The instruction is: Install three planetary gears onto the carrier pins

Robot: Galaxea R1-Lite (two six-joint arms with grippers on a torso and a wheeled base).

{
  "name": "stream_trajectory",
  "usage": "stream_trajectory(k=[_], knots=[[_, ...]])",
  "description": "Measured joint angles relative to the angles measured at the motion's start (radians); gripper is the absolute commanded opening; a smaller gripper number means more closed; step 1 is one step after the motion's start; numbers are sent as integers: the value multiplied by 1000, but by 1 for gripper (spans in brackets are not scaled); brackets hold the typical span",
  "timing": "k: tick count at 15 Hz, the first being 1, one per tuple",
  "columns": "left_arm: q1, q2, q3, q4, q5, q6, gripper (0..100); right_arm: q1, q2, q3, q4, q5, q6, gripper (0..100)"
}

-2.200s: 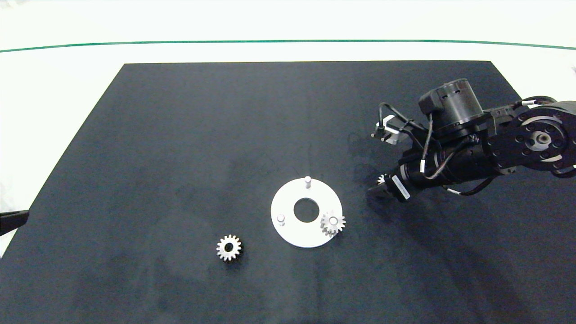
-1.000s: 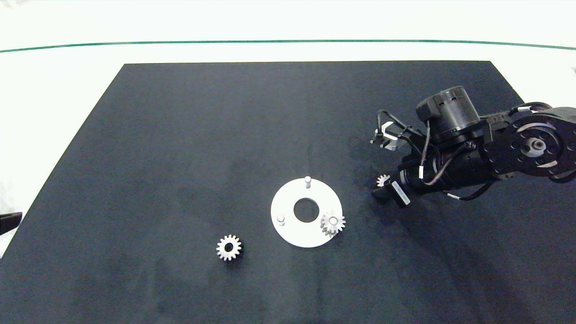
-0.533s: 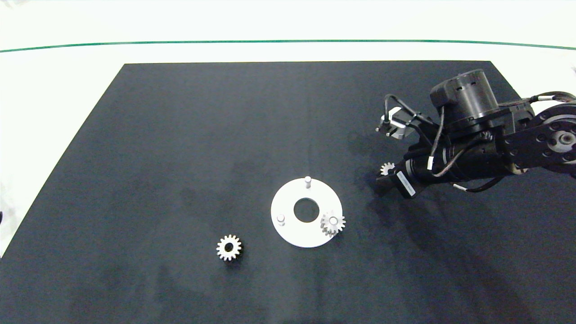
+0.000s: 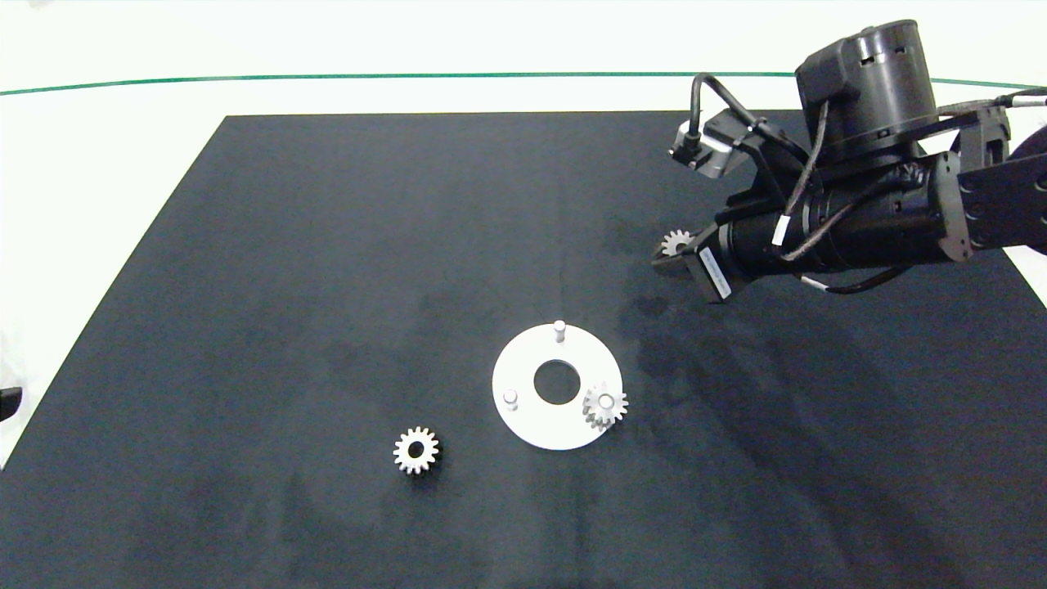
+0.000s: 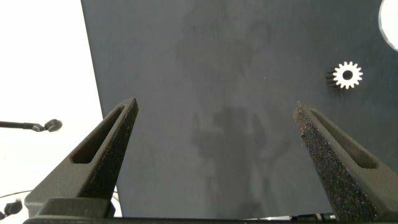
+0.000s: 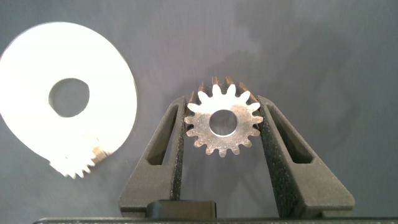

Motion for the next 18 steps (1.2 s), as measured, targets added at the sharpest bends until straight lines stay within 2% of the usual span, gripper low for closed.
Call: stream_trajectory(k=[1,3,6,7,9,10,18], knots=[[0,2,0,0,0,0,100,13,7,-33,13,-3,0,1],[1,8,1,0,0,0,100,40,29,-117,82,-3,-1,0],[2,11,2,1,0,0,100,69,67,-240,126,-4,0,0],[2,13,2,1,0,0,100,74,81,-276,160,-4,0,0],[2,16,3,2,0,0,100,93,112,-364,289,-4,1,0],[2,17,3,2,0,0,100,104,129,-386,318,-3,1,0],[1,19,9,2,0,0,100,149,227,-410,336,-4,4,0]])
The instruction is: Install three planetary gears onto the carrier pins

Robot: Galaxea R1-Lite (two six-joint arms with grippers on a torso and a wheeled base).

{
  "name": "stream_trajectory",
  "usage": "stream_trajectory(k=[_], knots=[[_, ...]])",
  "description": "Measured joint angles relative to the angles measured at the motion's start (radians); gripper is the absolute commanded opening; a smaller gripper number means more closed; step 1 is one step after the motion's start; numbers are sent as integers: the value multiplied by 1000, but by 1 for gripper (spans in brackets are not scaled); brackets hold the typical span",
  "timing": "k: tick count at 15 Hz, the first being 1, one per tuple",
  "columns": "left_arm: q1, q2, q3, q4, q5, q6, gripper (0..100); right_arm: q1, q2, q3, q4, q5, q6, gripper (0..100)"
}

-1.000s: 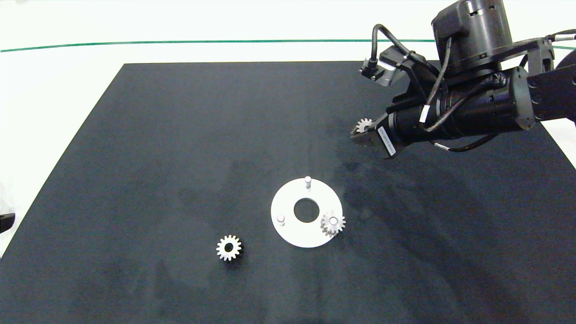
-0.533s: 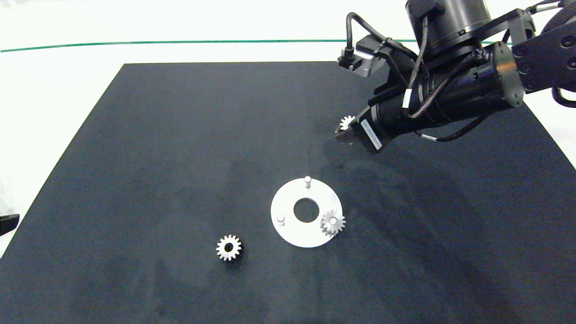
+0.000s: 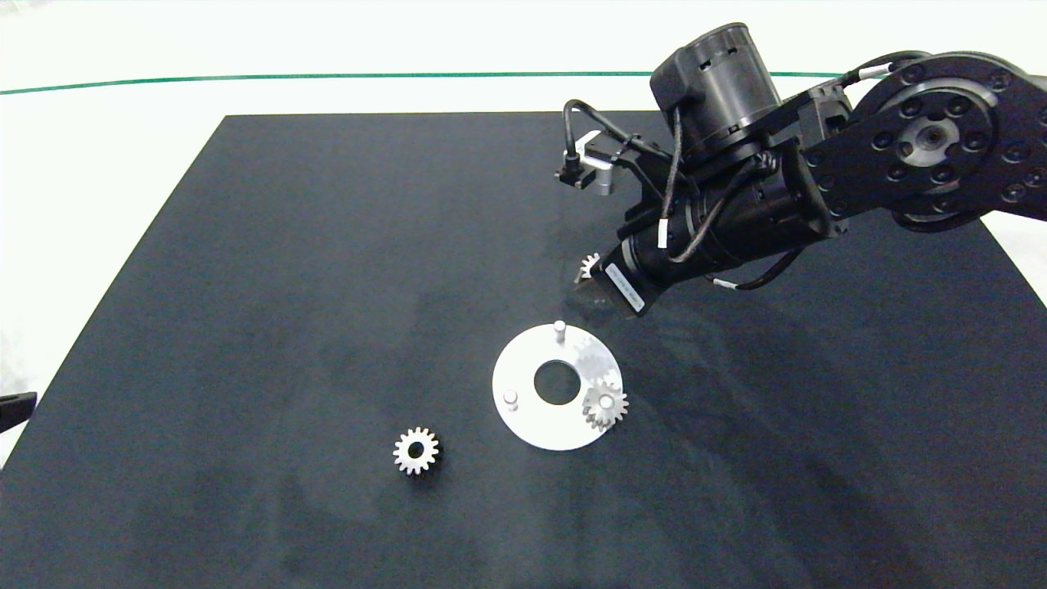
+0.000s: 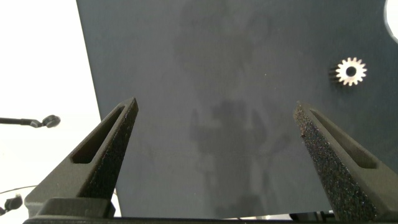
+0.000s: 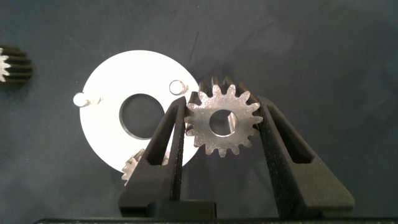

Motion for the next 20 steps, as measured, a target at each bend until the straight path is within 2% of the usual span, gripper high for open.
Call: stream_trajectory(k=[10,20], knots=[[2,-3,4,-1,0,1,100,42,18,0,0,0,16,0],[2,-7,3,-1,0,1,100,43,66,0,0,-1,31,0]])
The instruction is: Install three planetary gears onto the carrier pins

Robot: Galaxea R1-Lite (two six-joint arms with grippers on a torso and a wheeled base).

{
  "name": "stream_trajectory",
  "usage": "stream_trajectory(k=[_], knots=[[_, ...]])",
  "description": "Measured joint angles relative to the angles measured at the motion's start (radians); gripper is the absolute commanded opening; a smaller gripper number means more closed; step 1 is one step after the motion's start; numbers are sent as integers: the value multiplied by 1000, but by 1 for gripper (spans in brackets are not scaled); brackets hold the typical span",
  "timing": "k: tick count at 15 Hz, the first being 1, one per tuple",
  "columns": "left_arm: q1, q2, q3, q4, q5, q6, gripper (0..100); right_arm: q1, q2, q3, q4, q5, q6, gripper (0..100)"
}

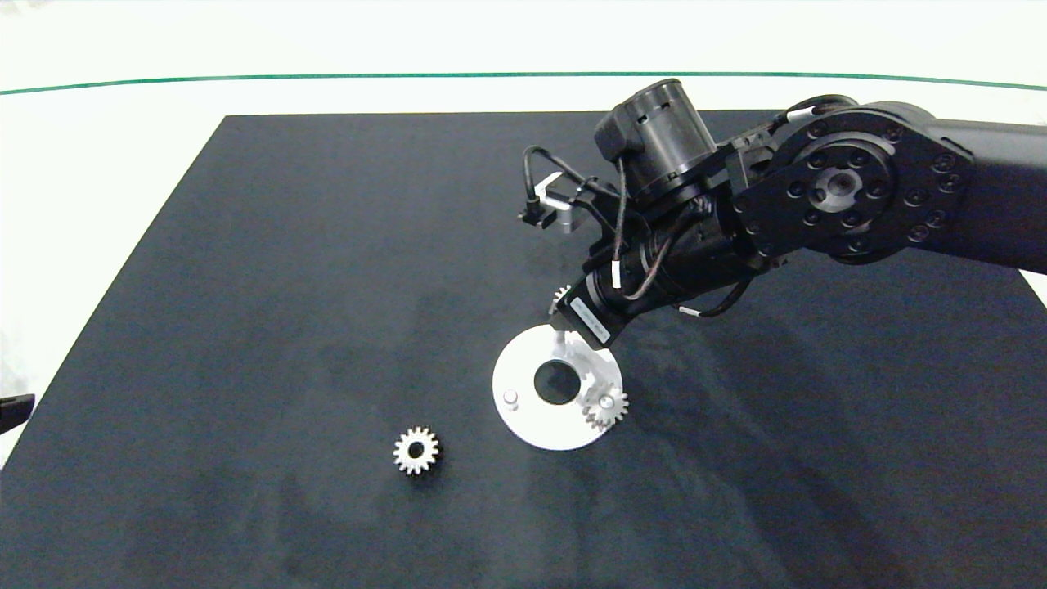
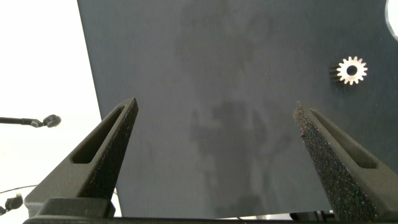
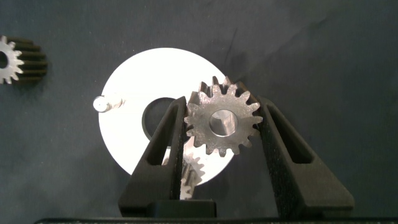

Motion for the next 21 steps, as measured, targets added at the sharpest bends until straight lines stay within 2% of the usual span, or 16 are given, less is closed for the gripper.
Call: stream_trajectory(k=[4,7,21], knots=[[0,0,1,0,0,0,100,0,24,0,0,-3,-1,0],[0,0,1,0,0,0,100,1,32,0,0,-19,-1,0],[0,-10,0,0,0,1,100,5,86,0,1,-23,-1,0]])
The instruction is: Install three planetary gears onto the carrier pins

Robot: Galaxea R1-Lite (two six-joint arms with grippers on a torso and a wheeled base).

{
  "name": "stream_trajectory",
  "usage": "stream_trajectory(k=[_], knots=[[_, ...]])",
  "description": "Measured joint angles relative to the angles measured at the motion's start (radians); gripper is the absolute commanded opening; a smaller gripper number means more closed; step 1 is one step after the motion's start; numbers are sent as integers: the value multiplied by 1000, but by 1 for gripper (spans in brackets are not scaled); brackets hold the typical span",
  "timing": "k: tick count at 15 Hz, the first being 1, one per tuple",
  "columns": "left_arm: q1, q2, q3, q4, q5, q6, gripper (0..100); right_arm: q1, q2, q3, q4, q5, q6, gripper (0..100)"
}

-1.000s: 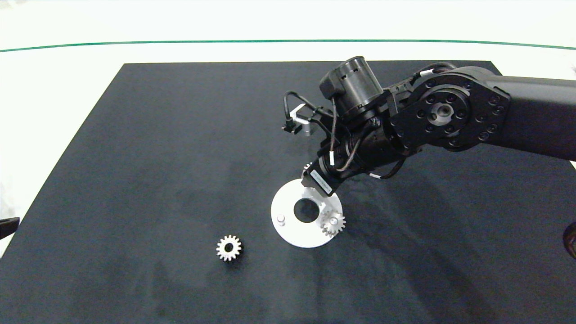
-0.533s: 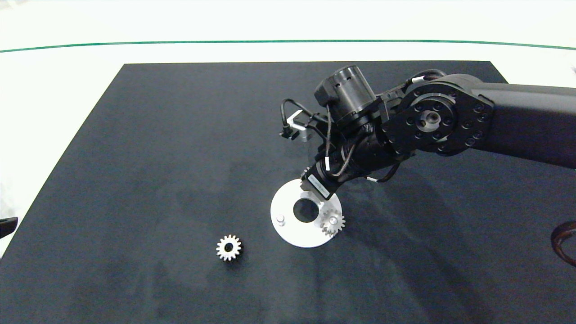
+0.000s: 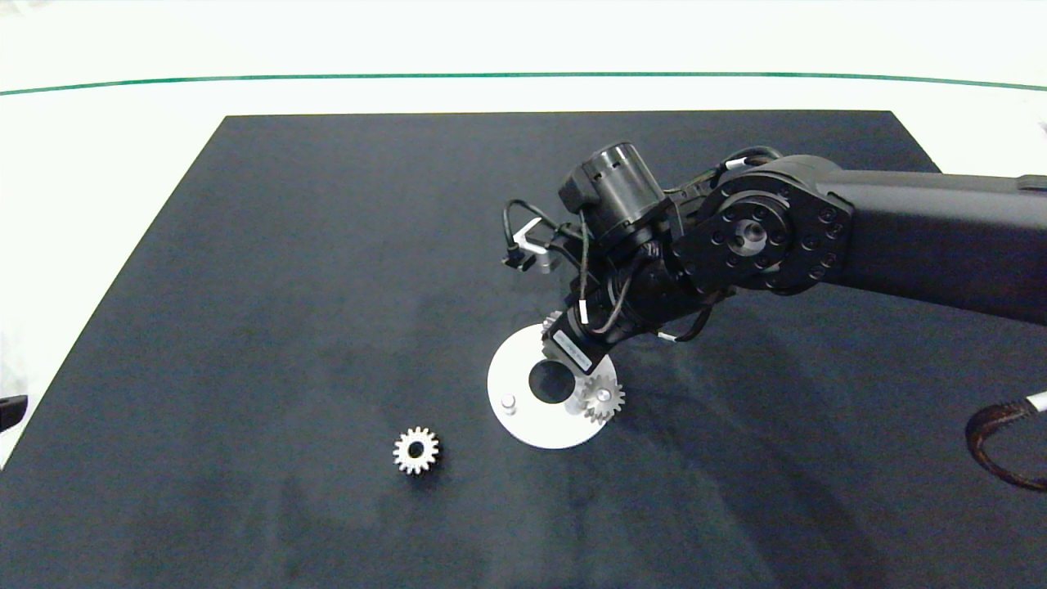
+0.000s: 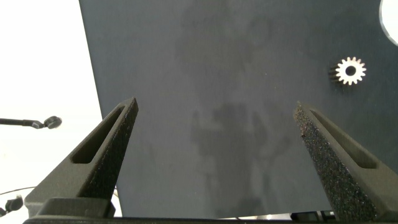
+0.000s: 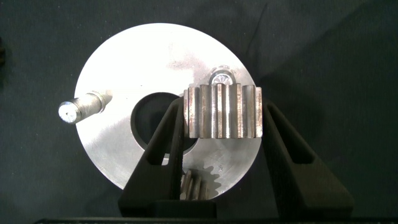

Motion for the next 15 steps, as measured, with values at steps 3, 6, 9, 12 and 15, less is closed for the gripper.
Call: stream_trajectory(k=[3,6,9,12,15], knots=[[-1,-1,0,0,0,0,100,4,-8,0,1,1,1,0],[-1,-3,1,0,0,1,100,4,-24,0,1,1,4,0],[-3,-5,1,0,0,1,100,14,-27,0,0,1,16,0],[-4,-7,1,12,0,4,100,23,-16,0,-3,1,30,0],[-6,-8,1,14,0,4,100,24,4,0,-4,1,32,0]])
